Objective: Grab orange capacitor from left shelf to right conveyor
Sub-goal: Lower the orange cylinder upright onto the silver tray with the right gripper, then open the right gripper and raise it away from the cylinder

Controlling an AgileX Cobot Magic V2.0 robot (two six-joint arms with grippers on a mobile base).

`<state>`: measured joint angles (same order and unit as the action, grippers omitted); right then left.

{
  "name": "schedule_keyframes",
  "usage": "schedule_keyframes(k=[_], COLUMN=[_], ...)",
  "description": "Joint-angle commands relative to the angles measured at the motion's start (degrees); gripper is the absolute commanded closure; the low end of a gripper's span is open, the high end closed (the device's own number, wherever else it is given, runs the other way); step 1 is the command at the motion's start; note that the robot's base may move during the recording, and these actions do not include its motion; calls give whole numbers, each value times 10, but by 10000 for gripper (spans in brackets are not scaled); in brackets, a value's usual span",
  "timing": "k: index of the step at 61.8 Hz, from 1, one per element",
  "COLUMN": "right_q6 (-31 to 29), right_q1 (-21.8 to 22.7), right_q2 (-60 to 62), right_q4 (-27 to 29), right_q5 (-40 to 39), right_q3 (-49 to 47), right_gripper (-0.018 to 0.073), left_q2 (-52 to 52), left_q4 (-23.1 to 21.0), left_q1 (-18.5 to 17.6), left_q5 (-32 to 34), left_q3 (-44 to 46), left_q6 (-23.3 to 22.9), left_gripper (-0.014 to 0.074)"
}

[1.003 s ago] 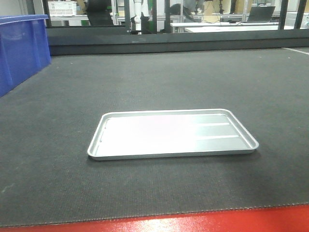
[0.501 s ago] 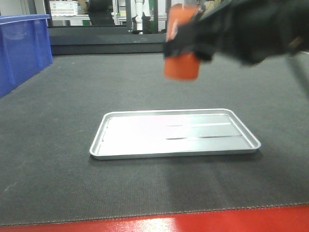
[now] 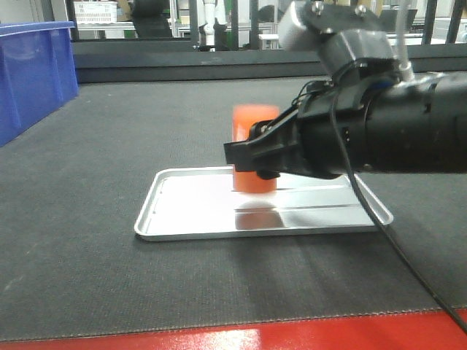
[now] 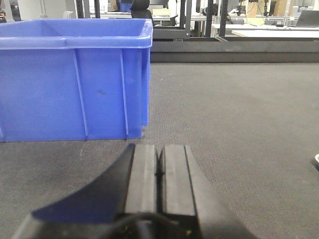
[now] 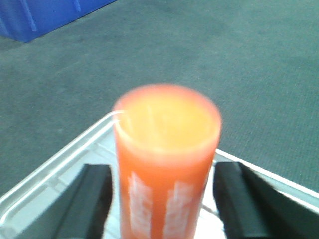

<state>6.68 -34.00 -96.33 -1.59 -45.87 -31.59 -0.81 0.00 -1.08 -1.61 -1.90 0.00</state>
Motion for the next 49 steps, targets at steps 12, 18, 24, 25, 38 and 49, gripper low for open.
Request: schedule_keyframes(k=[12, 18, 24, 25, 38, 49], right_q6=[-3, -3, -3, -3, -3, -3], right_q1=[5, 5, 5, 5, 5, 5], right_q2=[16, 16, 18, 20, 88, 203], right_q4=[1, 1, 1, 1, -12, -12], right_q5=[-82, -100, -117, -120, -117, -29], right_q3=[-16, -16, -16, -16, -16, -16], right_gripper=[-50, -50, -50, -50, -43, 213], left_q2=[3, 3, 3, 3, 3, 3], left_q4=[-3, -3, -3, -3, -3, -3], left_q1=[1, 1, 1, 1, 1, 1], left_q5=[47, 47, 47, 47, 47, 47], left_q3=[5, 5, 5, 5, 5, 5], left_q6=[0, 0, 0, 0, 0, 0], left_gripper=[701, 701, 701, 701, 701, 701])
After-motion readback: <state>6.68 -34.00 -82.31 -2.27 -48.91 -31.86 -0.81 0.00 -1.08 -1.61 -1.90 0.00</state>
